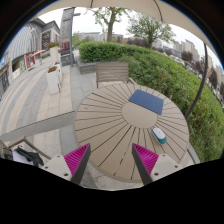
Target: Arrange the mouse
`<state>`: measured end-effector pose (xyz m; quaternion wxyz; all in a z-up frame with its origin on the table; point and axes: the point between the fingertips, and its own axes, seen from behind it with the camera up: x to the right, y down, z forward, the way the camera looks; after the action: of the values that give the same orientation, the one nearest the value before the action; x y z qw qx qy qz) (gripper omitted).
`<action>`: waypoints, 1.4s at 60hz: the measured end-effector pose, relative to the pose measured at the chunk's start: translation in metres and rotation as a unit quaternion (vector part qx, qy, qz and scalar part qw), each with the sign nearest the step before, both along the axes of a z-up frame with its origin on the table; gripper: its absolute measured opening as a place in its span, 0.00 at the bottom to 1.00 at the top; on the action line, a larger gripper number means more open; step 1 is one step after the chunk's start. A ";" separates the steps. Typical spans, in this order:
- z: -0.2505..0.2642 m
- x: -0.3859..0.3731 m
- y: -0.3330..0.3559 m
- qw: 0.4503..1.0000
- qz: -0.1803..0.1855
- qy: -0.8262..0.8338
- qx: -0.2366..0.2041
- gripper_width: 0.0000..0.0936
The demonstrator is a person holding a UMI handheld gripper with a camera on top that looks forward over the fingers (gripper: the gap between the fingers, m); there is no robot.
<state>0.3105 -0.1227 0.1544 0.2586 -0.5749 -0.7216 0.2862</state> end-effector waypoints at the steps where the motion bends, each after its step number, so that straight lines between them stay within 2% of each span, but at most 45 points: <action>1: 0.000 0.000 0.003 1.000 -0.004 0.001 0.002 0.91; 10: -0.015 -0.008 0.048 0.999 -0.049 0.000 0.016 0.91; 23: -0.038 -0.020 0.139 0.990 -0.134 0.004 0.040 0.91; 31: -0.047 -0.025 0.173 0.985 -0.169 0.008 0.036 0.91; 39: -0.055 -0.040 0.195 0.983 -0.172 0.038 0.045 0.91; 57: -0.104 -0.085 0.218 0.978 -0.196 0.062 0.034 0.91; 76: -0.159 -0.132 0.235 0.979 -0.195 0.046 0.028 0.91; 84: -0.169 -0.154 0.251 0.974 -0.220 0.039 0.025 0.91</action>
<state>0.1570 0.1280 -0.0149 0.3575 -0.7014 -0.5734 0.2269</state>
